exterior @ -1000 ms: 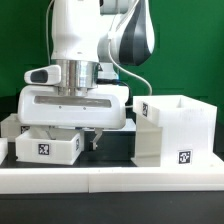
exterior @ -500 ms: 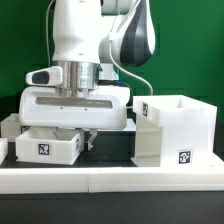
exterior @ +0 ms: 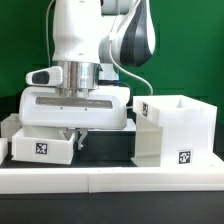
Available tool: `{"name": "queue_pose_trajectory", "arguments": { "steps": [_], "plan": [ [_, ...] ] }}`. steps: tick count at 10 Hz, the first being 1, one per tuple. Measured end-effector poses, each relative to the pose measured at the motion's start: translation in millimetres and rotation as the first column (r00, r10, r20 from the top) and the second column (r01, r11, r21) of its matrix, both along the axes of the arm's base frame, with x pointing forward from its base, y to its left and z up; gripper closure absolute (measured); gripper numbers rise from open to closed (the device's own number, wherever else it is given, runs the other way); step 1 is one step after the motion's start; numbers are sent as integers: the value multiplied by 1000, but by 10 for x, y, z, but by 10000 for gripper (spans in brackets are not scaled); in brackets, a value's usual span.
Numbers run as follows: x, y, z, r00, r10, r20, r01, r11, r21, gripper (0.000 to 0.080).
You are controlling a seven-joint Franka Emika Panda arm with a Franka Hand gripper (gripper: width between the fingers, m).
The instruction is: Assemble drawer
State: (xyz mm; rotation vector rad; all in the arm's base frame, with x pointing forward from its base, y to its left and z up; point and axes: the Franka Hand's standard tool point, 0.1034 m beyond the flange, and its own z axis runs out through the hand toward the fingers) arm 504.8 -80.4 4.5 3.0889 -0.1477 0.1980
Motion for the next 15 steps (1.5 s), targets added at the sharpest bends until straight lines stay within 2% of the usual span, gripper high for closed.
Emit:
{"name": "queue_pose_trajectory", "arguments": {
  "steps": [5,7,11,13,15],
  "plan": [
    [-10,7,11,1000,26,-6,-26,1000,0,759],
    [-50,52,110,992,119,-31,-119,993,16,758],
    [-59,33,98,983,178,-37,-178,984,11,758],
    [-56,30,98,950,307,-47,-308,951,-6,758],
    [4,126,188,791,607,-75,-610,791,-40,758]
  ]
}}
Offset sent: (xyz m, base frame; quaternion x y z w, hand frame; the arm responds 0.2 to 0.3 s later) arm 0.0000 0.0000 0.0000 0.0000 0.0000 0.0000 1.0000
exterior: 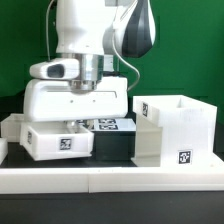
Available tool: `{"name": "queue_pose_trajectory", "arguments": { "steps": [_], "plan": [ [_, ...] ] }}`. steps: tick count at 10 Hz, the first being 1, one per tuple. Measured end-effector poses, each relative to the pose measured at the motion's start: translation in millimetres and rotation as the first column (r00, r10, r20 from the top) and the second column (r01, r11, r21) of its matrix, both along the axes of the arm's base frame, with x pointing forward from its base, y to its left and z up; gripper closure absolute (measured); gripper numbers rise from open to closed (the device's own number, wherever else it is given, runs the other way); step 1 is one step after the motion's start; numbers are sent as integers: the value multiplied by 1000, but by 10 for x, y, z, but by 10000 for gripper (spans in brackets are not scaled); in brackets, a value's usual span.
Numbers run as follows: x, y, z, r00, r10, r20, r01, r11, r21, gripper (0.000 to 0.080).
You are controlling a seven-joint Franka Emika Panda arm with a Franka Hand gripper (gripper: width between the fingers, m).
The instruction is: Assemble drawer
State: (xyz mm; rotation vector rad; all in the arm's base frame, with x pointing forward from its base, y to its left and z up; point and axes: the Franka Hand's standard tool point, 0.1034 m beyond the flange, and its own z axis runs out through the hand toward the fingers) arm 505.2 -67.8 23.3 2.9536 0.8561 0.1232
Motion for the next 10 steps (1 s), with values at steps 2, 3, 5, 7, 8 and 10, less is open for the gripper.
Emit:
{"name": "queue_pose_trajectory", "arguments": {
  "steps": [2,3,5,7,8,10],
  "plan": [
    [-23,-56,29,994,110,-24,-110,994,-5,758],
    [-30,-66,19,985,171,-31,-171,985,-13,758],
    [-40,-85,8,960,277,-42,-278,960,-23,758],
    [-31,-39,7,908,412,-69,-415,909,-30,758],
    [-3,4,19,874,479,-83,-483,875,-32,758],
    [63,97,37,797,593,-111,-600,799,-35,758]
  ]
}}
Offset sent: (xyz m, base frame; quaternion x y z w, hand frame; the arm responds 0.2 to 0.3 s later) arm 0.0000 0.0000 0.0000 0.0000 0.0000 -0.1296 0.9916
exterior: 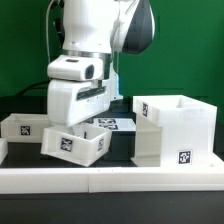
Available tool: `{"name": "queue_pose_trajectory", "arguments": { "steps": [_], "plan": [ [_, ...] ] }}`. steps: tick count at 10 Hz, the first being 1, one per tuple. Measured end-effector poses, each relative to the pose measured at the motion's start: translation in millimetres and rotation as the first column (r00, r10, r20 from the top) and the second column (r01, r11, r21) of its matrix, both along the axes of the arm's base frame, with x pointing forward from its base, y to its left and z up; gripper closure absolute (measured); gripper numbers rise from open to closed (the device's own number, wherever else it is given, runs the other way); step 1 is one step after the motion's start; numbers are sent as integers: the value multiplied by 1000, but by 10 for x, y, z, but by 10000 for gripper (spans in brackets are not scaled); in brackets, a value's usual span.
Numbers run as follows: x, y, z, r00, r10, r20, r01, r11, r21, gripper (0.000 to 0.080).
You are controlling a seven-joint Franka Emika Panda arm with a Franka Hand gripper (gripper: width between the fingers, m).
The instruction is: Assemble drawer
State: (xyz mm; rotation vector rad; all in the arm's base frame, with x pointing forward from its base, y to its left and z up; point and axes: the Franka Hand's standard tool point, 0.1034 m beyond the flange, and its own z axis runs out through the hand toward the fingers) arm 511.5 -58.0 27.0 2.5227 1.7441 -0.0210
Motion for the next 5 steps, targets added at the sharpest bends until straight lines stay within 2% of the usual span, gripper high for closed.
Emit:
{"name": "queue_pose_trajectory", "arguments": {
  "steps": [2,5],
  "plan": [
    [31,3,13,996,88,-1,-88,996,-11,758],
    [25,-50,11,995,101,-4,-101,995,-11,758]
  ]
}}
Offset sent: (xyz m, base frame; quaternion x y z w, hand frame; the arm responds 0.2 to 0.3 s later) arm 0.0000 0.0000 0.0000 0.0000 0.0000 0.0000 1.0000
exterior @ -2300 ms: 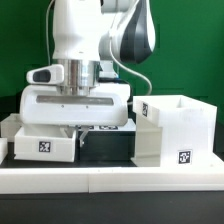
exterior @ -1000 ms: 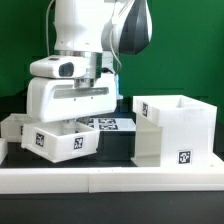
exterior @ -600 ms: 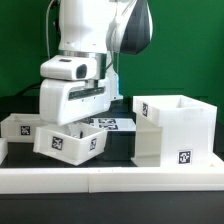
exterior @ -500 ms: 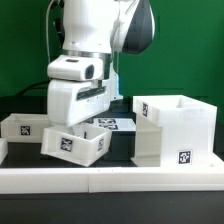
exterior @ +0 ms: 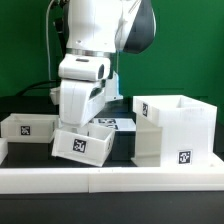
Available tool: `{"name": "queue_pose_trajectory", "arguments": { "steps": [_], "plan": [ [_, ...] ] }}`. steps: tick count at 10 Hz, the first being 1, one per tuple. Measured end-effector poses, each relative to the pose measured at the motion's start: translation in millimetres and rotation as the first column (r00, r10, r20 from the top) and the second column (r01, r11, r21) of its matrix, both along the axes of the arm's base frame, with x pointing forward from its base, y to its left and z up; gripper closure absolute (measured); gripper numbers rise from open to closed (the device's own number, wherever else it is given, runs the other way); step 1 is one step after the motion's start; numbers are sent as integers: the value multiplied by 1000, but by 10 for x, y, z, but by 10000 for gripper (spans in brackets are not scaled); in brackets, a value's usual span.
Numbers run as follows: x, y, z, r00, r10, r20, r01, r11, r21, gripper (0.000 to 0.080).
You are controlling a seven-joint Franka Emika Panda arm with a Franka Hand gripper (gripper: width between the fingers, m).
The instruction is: Assemble drawer
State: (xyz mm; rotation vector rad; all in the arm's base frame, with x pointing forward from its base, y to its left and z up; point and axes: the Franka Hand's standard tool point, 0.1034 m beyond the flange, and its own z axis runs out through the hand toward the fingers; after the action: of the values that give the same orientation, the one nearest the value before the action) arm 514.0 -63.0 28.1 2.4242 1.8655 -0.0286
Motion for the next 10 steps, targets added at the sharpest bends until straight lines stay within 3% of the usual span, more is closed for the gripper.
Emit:
{"name": "queue_pose_trajectory", "arguments": {
  "steps": [2,6,8,10],
  "plan": [
    [43,96,17,999,35,-4,-35,999,2,758],
    [13,-102,-15,988,155,1,-155,985,73,758],
    [27,23,-39,987,162,2,-162,982,98,758],
    [27,17,-39,989,151,-5,-150,984,99,758]
  ]
}}
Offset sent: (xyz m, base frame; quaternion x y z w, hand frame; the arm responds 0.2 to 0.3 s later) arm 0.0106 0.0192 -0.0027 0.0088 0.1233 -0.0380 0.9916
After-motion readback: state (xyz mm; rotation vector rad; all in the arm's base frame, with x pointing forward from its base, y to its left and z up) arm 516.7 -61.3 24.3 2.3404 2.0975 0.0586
